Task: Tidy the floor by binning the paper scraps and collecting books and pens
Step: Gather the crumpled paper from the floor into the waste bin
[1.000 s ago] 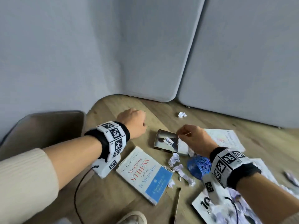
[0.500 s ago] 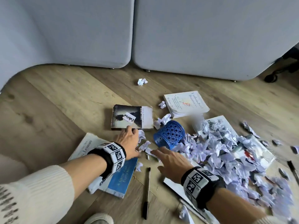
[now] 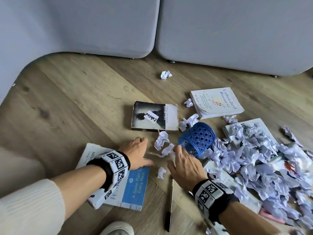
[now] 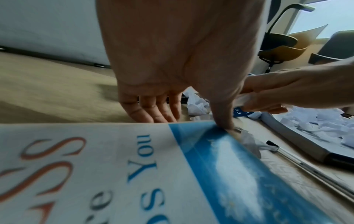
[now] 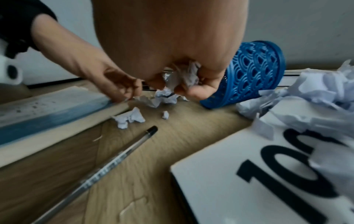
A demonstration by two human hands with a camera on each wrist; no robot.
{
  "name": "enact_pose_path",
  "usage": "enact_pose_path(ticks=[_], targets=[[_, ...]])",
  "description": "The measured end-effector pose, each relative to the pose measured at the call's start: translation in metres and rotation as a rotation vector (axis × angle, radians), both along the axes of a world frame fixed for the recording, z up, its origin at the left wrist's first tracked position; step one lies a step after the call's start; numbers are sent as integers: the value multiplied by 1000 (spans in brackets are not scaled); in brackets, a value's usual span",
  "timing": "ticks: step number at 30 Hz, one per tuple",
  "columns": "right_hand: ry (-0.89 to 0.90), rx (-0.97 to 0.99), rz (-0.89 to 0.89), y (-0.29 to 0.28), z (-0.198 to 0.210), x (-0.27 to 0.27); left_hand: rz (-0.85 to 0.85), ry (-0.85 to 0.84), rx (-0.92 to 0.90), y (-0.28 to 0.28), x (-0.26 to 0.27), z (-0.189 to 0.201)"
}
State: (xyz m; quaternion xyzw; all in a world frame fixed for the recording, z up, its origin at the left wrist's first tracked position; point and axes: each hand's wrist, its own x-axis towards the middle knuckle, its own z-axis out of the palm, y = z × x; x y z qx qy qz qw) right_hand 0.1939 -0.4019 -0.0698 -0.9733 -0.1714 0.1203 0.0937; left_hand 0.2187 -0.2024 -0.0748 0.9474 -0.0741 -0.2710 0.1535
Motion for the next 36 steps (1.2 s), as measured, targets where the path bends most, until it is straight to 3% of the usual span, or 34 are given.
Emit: enact_pose_path(ticks=[3,8,11,18,23,27,30,36], targets=[[138,-136,66,9,-6,-10,-27,-158,-107,-14,7,1],[131,-136,101,-1,-16,-9,-273,-214,61,-40,22,8],[185,-37,80,-14,-19,-8,-299,-209,65,-52,22,11],[124,279,-206,-47,-1,-21,-324,-283,30,-59,23,-2],[105,142,-194,-66,14,-37,-215,-329,-52,-68,10,-5],[-33,-113,-110,-86,19,-76,-276,-282,16,-79,-11,-6],[0,-192,9,-103,13,-121,-356,-255,149,-93,-21,-15],[-42,-225,359,-140,-17,-156,-520,-275,64,-103,-40,-23]])
